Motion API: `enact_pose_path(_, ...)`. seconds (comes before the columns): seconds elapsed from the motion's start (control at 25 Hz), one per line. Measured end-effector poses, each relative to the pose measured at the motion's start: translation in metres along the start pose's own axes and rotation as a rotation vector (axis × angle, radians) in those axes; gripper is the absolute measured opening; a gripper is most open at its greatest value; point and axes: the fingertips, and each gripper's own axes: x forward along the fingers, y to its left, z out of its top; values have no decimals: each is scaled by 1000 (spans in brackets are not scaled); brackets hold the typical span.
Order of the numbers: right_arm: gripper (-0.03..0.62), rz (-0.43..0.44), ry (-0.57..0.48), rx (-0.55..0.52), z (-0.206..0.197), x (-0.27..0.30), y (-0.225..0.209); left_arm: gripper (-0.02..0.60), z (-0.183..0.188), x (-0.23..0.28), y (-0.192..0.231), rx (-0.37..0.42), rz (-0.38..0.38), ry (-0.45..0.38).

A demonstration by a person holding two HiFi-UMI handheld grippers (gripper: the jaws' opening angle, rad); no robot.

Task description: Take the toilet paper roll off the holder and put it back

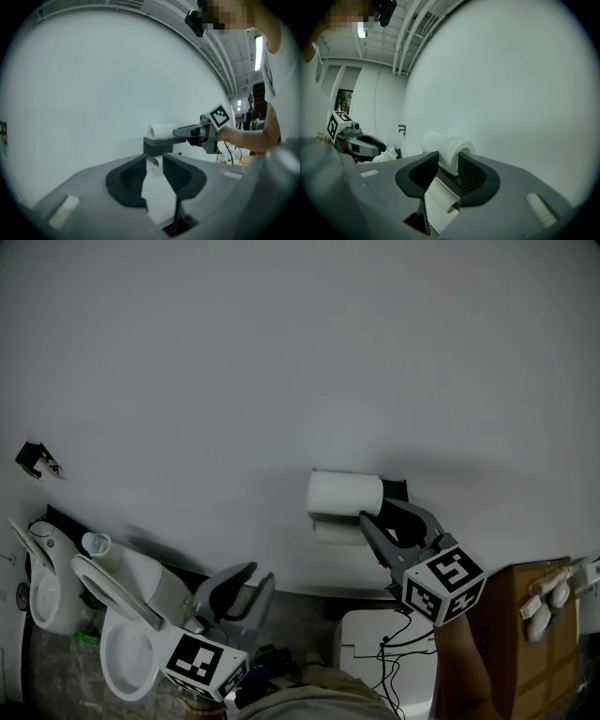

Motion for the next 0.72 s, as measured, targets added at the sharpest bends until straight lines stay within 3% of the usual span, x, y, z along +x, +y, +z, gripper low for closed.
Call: enact_pose_path(0.72, 103, 64, -61, 50, 3, -4, 6, 152, 36, 52, -1, 82, -157, -48)
